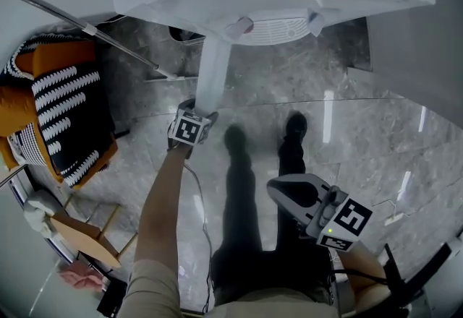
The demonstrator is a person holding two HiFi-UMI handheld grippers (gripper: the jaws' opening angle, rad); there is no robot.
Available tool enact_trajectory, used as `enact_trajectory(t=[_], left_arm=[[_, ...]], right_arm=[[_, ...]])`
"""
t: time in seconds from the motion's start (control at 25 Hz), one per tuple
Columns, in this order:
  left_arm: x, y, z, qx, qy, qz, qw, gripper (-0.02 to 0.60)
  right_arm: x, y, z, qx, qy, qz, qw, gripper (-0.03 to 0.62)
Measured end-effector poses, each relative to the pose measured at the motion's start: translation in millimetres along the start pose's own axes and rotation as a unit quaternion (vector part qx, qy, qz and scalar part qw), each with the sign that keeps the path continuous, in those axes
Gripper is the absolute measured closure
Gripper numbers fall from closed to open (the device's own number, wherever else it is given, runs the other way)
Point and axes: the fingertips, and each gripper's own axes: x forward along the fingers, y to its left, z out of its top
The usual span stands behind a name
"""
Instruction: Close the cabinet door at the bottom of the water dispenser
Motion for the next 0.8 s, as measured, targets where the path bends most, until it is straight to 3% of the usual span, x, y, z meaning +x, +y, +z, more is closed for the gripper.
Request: enact_trajectory(t=[0.28, 0.8], left_arm=[[10, -20, 6, -0.017, -0.003, -0.018, 0.9997, 0.284], [16, -42, 14, -0.044, 0.012, -0.014, 0.9988, 0.276]], right_arm=[[-11, -5, 2, 0.000, -0.006, -0.005, 1.000, 0.578], [-36, -18, 0, 0.011, -0.025, -0.017, 0.999, 0.577]])
